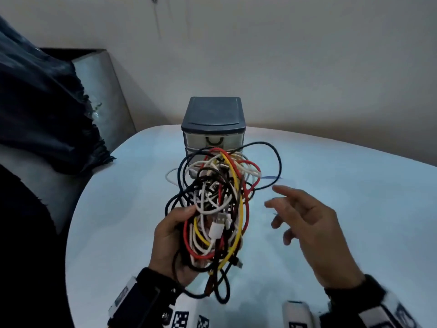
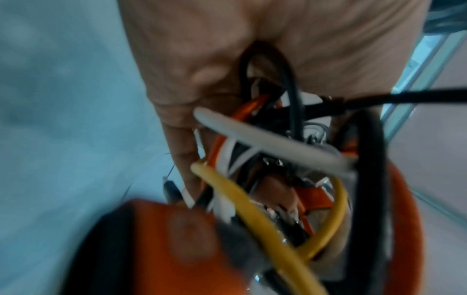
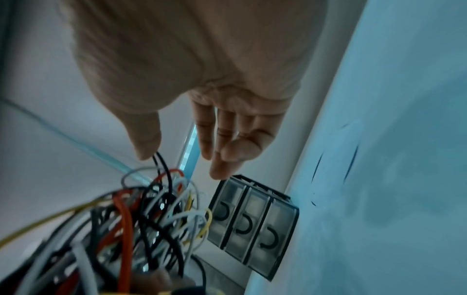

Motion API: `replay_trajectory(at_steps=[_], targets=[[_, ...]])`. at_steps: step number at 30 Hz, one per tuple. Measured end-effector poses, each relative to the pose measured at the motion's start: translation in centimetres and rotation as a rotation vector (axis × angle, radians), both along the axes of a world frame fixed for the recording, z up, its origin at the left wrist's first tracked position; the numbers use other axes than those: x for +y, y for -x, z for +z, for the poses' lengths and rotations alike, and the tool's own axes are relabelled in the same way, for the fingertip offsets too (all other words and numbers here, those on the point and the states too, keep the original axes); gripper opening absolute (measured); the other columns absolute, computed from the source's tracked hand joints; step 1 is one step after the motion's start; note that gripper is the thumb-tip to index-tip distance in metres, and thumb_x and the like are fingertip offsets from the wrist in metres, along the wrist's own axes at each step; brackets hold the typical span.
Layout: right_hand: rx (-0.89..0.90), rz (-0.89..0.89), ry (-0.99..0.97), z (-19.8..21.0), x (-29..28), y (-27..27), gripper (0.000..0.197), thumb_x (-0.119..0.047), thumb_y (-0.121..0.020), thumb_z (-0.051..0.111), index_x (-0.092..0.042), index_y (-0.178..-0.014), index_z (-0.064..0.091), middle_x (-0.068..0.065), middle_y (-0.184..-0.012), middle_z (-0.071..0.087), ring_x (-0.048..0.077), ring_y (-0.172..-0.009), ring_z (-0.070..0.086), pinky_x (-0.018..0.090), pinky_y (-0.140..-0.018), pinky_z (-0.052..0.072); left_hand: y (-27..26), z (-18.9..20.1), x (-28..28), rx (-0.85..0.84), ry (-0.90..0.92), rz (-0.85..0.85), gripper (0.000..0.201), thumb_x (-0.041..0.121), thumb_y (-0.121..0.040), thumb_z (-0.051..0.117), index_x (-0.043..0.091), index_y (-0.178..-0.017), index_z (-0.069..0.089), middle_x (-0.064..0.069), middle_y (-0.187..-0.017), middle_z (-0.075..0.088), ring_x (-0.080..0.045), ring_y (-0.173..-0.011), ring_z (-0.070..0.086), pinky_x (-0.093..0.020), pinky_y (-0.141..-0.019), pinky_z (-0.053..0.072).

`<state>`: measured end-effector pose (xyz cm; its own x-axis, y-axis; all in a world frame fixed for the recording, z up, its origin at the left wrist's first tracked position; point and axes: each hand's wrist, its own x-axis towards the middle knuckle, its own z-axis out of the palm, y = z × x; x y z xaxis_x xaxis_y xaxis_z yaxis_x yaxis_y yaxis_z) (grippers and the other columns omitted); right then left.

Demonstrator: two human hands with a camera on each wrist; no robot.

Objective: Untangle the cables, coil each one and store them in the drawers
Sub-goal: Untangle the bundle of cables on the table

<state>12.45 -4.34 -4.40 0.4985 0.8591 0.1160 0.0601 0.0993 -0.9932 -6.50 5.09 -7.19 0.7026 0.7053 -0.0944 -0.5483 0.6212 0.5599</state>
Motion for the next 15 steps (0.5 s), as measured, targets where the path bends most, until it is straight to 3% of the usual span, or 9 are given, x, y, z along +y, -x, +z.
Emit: replay_trajectory(at_steps=[3,6,9,12,13,15], targets=[[0.075,-0.011,0.003,-0.1,0.3,1.0,0.028,-0.038,-0.078,0.068,-0.021,-0.099,0.076,0.011,-0.082,0.071,0.018,-0.057,0.057,0.028,-0.043,0.04,-0.2,-0.2,-0.1,0.124,-0.059,-0.027,0.068,0.027,-0.035,0.094,-0.001,-0.094,0.076,-0.02,-0.085,0.074,-0.032,-0.073,0.072,-0.038,-0.071,0.06],[0.171,-0.051,0.088,-1.0,0.7,0.6,0.015,-0.021,-0.093,0.063,-0.015,-0.1,0.075,0.007,-0.077,0.071,0.019,-0.056,0.057,0.026,-0.043,0.041,-0.9,0.1,-0.3,0.223,-0.086,0.001,0.057,0.026,-0.051,0.089,0.003,-0.101,0.076,-0.015,-0.089,0.075,-0.025,-0.072,0.074,-0.031,-0.062,0.06],[0.213,-0.045,0.188,-1.5,0.8,0.3,0.014,-0.022,-0.093,0.065,-0.016,-0.106,0.069,0.008,-0.079,0.074,0.02,-0.059,0.064,0.027,-0.047,0.046,-1.9,0.2,-0.4,0.26,-0.035,0.094,0.043,0.026,-0.081,0.066,0.006,-0.119,0.069,-0.016,-0.114,0.071,-0.027,-0.101,0.071,-0.039,-0.086,0.059],[0.199,-0.022,0.205,-1.7,0.7,0.8,0.015,-0.025,-0.094,0.063,-0.011,-0.096,0.069,0.008,-0.079,0.074,0.022,-0.062,0.066,0.03,-0.049,0.048,-2.6,0.3,-0.1,0.305,-0.003,0.162,0.049,0.034,-0.089,0.056,0.006,-0.129,0.062,-0.017,-0.129,0.064,-0.032,-0.123,0.058,-0.047,-0.106,0.043],[0.196,0.001,0.192,-1.7,0.7,1.0,0.019,-0.026,-0.094,0.062,-0.01,-0.089,0.071,0.009,-0.078,0.073,0.024,-0.064,0.066,0.031,-0.05,0.048,-2.8,0.3,0.0,0.324,0.002,0.174,0.051,0.036,-0.09,0.055,0.006,-0.13,0.061,-0.018,-0.13,0.063,-0.032,-0.126,0.056,-0.047,-0.108,0.04],[0.204,0.047,0.165,-1.3,0.6,1.3,0.03,-0.034,-0.093,0.06,-0.011,-0.08,0.073,0.012,-0.081,0.073,0.025,-0.068,0.066,0.032,-0.053,0.05,-3.0,0.3,0.2,0.335,0.017,0.2,0.051,0.036,-0.089,0.054,0.005,-0.13,0.061,-0.017,-0.128,0.064,-0.031,-0.121,0.06,-0.045,-0.101,0.049]])
